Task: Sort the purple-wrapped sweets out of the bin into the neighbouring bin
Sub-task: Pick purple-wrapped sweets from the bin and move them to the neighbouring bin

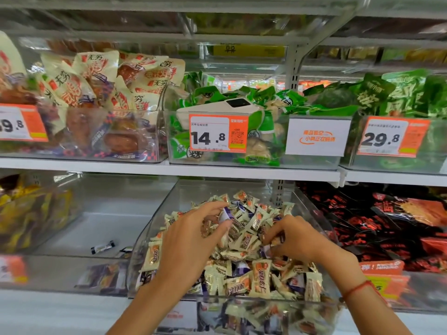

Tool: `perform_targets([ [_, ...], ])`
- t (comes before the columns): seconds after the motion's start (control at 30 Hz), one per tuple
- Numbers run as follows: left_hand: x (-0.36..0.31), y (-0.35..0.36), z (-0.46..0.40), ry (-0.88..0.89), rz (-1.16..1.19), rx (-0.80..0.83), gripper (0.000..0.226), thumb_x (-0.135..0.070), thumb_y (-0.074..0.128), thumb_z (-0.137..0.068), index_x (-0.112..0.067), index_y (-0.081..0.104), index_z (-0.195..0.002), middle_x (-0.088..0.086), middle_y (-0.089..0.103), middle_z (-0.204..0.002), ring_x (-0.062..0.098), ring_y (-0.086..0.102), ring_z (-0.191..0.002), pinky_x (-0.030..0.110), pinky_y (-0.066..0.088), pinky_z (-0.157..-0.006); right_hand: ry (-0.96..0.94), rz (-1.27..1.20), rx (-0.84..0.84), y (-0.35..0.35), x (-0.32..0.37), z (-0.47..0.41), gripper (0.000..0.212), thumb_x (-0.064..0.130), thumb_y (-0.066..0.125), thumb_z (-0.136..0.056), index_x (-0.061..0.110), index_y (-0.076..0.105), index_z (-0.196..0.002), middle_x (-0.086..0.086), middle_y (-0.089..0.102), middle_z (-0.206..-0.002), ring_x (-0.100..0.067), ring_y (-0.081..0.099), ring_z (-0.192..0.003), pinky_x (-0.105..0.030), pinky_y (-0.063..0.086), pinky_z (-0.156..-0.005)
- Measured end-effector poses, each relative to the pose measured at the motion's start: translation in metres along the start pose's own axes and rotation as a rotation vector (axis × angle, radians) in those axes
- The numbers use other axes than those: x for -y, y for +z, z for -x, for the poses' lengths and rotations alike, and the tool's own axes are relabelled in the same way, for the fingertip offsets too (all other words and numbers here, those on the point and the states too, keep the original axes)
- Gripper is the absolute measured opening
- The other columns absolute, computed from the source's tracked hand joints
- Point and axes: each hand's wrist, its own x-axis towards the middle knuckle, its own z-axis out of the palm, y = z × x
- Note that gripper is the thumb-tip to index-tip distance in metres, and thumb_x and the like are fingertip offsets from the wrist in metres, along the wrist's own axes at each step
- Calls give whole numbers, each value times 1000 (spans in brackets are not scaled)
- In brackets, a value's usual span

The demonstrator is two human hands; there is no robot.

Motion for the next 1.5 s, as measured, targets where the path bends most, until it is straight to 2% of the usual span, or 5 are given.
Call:
perform_targets([
  [0.23, 37, -65, 5, -131, 62, -249, 33, -54, 57, -79, -44, 58, -111, -25, 66, -98, -2, 63, -84, 33, 55, -75, -59, -414, -481, -10, 40, 8, 17, 35, 76, -78, 28, 76, -94, 21, 70, -70, -11, 60, -50, -21, 44, -47],
  [0.47, 116, -105, -3, -308, -42, -305, 12, -38, 62, -88, -39, 58, -100, -14, 67, -93, 9, 64, -92, 36, 53, -79, -353, -602, -206, 20, 158, -6, 20, 34, 73, -81, 26, 77, -100, 7, 67, -60, -5, 46, -43, -13, 31, -47],
  [0.83, 143, -85, 10, -328, -327, 64, 40, -27, 49, -98, -32, 45, -137, -1, 63, -125, 23, 59, -112, 36, 48, -85, -439, -81, 12, 65, 216, -91, 32, 20, 62, -90, 24, 65, -122, -2, 61, -130, -22, 53, -122, -39, 41, -103],
  [1.2, 34, -36, 1, 150, -189, 127, 37, -28, 42, -101, -39, 46, -135, -24, 45, -137, -3, 43, -122, 15, 33, -97, -131, 32, -354, 23, 73, -15, 31, 18, 52, -96, 27, 62, -123, 6, 66, -119, -13, 62, -105, -26, 47, -85],
  [1.5, 58, 6, -8, 89, -387, 432, 44, -55, 28, -97, -47, 32, -140, -21, 17, -154, 4, 8, -143, 35, 9, -117, -8, 341, -28, 21, 28, -92, 60, 4, 46, -92, 18, 30, -148, -13, 43, -145, -32, 37, -133, -40, 35, -105],
])
